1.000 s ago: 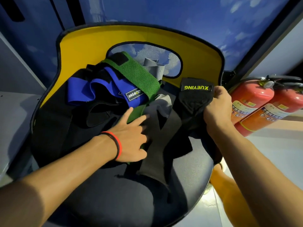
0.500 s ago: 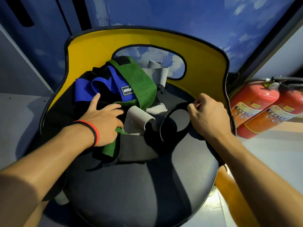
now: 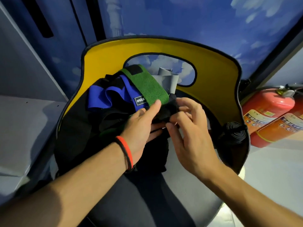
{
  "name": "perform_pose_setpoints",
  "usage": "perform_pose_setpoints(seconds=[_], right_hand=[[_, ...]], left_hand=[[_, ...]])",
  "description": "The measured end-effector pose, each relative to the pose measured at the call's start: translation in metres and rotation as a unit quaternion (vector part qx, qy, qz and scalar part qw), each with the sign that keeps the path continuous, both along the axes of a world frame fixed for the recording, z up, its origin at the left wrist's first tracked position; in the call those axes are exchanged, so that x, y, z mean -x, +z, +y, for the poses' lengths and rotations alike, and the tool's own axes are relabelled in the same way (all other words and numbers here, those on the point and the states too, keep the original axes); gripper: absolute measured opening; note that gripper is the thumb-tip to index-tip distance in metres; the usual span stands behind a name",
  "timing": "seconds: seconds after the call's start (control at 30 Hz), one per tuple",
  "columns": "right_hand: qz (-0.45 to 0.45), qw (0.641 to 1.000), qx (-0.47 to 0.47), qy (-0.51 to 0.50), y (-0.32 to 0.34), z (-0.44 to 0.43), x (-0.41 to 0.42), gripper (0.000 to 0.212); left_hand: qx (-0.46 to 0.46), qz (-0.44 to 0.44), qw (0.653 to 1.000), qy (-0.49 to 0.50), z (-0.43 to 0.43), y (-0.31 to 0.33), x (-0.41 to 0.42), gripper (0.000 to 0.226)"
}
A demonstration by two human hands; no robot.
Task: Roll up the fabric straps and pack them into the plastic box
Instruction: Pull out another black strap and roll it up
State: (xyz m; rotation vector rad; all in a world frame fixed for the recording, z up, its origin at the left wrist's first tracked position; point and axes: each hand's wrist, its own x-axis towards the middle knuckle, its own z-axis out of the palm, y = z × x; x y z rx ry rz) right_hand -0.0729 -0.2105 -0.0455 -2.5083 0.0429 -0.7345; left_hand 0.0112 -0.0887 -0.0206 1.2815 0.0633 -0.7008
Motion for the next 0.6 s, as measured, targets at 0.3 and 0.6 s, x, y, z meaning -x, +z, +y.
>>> perform_pose_setpoints(seconds=[0.3,0.6], right_hand=[[0.019,0.921,-0.389,-0.007,-0.002,0.001,0.003,0.045],[0.212,0.934,-0.264,0.117,-0.001,-0.016,0.014,0.016]], left_hand=[[0.01,-0.177,0.984,-0.021,0.007,-0.002,-0.008,0.049],[0.092,-0.138,0.986,-0.027,0.029,0.017,-0.038,0.066]])
